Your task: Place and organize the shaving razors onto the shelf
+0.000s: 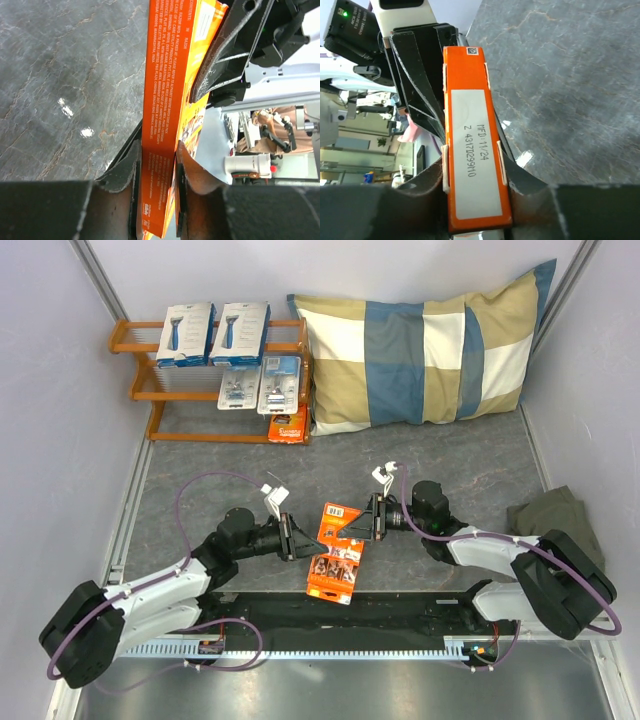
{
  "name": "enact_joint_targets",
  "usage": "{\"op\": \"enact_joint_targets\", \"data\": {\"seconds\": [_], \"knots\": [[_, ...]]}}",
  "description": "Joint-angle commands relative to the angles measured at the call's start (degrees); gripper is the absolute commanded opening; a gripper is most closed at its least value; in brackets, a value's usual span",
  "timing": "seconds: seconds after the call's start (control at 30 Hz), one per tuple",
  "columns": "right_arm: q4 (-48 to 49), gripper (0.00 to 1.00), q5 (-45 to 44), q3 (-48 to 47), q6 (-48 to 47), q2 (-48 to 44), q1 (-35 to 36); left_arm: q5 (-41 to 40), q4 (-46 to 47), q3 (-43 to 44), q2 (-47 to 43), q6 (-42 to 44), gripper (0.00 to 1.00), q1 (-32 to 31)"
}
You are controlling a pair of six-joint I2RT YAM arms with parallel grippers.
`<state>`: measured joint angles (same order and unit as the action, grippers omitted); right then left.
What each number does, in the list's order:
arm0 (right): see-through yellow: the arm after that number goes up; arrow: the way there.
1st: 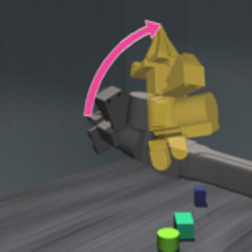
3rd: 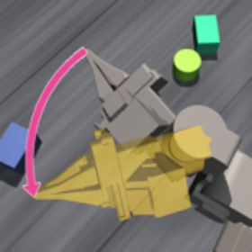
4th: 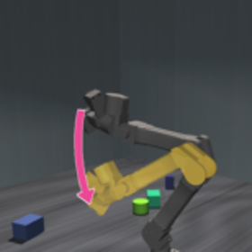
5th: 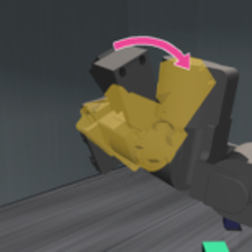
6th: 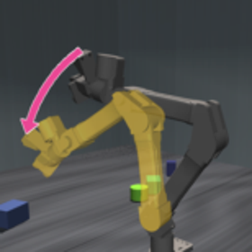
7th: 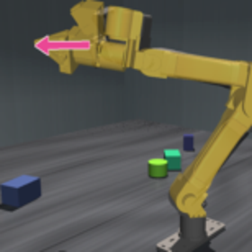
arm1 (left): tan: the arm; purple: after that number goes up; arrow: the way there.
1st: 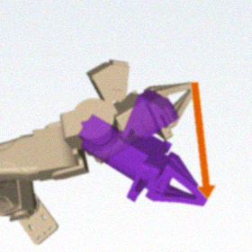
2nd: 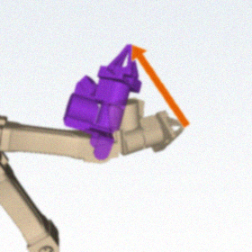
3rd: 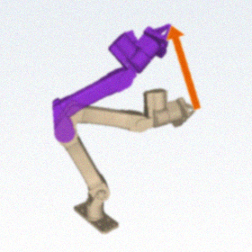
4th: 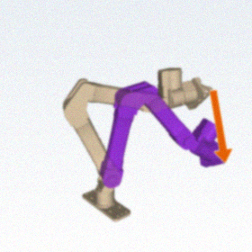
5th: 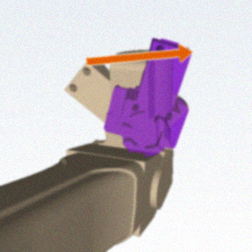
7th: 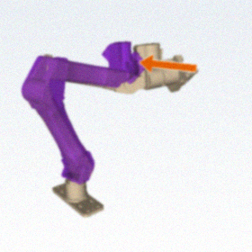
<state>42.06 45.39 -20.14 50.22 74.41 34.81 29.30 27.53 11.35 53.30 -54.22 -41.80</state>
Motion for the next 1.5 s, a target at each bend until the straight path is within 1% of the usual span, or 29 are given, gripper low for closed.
{"op": "enact_joint_targets", "data": {"seconds": [0.0,0.03,0.07,0.13,0.17,0.2,0.23,0.3,0.33,0.4,0.5,0.53,0.6,0.63,0.67,0.73,0.8,0.9,1.03,1.1,1.17,1.23,1.27,1.3,1.33,1.37,1.47], "knots": [[1.09,0.26,-1.26,-0.69,-3.63,0.21,0.26,-1.61,-0.8,2.0,-1.27,1.39,0.11,0.23],[1.0,0.25,-1.44,-0.69,-3.72,0.38,0.26,-2.4,-1.51,2.18,-1.7,2.0,0.14,0.23],[0.83,0.24,-1.53,-0.78,-3.9,0.38,0.26,-2.75,-2.38,2.53,-1.97,2.36,0.21,0.32],[0.83,0.21,-1.88,-0.86,-3.99,0.56,0.17,-4.15,-5.27,2.88,-2.58,3.67,0.27,0.32],[0.74,0.2,-2.14,-0.95,-3.99,0.82,0.26,-4.77,-6.34,3.41,-3.19,4.29,0.32,0.32],[0.83,0.18,-2.23,-0.95,-3.9,0.91,0.26,-5.39,-7.3,3.58,-3.46,4.56,0.42,0.32],[1.0,0.18,-2.49,-0.95,-3.98,1.08,0.26,-6.61,-9.23,3.85,-3.73,5.08,0.58,0.32],[2.14,0.16,-2.93,-0.78,-3.46,1.35,0.26,-7.41,-10.03,3.94,-4.08,5.26,0.75,0.67],[2.41,0.16,-3.37,-0.69,-3.28,1.35,0.26,-8.02,-10.73,3.94,-4.08,5.09,0.9,0.84],[3.2,0.14,-4.6,-0.6,-2.76,1.26,0.17,-8.38,-11.27,3.59,-3.47,4.39,1.0,1.89],[4.16,0.12,-6.01,-0.69,-1.97,1.44,0.17,-7.07,-11.01,3.15,-0.84,3.16,1.0,4.7],[4.43,0.12,-6.18,-0.78,-1.7,1.61,0.0,-5.32,-10.14,2.89,-0.13,2.8,1.0,5.58],[5.48,0.11,-6.8,-1.21,-1.09,2.31,-0.18,-2.86,-6.45,1.31,2.76,1.14,1.0,9.18],[6.01,0.1,-6.98,-1.3,-0.13,2.58,-0.53,-0.32,-4.96,0.69,3.82,0.52,1.0,10.41],[6.62,0.09,-7.15,-1.39,0.32,3.19,-0.79,0.75,-2.16,-0.44,4.61,-0.09,1.0,13.03],[10.56,0.08,-8.12,-0.78,3.46,3.72,-2.02,3.56,0.5,-1.51,6.72,-1.5,1.0,15.16],[16.35,0.08,-9.17,0.45,6.02,4.42,-3.07,4.18,1.56,-2.39,7.08,-1.6,1.0,17.28],[20.5,0.06,-10.93,0.19,8.75,5.65,-5.36,4.01,2.09,-3.35,5.59,-1.94,1.0,19.21],[24.2,0.06,-14.26,-1.74,11.3,8.46,-7.47,3.14,2.71,-4.85,1.03,-2.47,1.0,21.76],[27.8,0.05,-15.85,-2.88,13.85,9.96,-8.0,2.17,2.53,-5.29,-2.48,-3.0,1.0,22.64],[31.13,0.05,-18.04,-4.2,16.04,13.03,-8.18,1.12,2.97,-5.64,-4.94,-3.35,1.0,22.99],[37.63,0.05,-19.01,-5.17,20.34,17.4,-8.26,0.32,4.46,-5.99,-5.92,-3.88,1.0,23.08],[42.61,0.04,-19.45,-6.39,21.84,19.17,-8.18,0.06,5.42,-5.91,-6.27,-4.14,1.0,23.17],[45.27,0.04,-19.55,-7.18,25.07,20.93,-8.18,-0.2,6.04,-5.91,-6.28,-4.23,1.0,23.17],[47.82,0.04,-19.29,-8.15,26.67,24.86,-8.18,-0.21,6.39,-5.47,-6.1,-4.23,1.0,23.26],[53.07,0.04,-18.76,-10.51,28.08,26.82,-8.26,-0.29,6.66,-5.21,-5.75,-4.14,1.0,23.26],[57.77,0.03,-17.61,-14.12,32.22,31.84,-7.83,0.49,9.02,-4.41,-3.12,-4.32,0.99,23.43]]}}
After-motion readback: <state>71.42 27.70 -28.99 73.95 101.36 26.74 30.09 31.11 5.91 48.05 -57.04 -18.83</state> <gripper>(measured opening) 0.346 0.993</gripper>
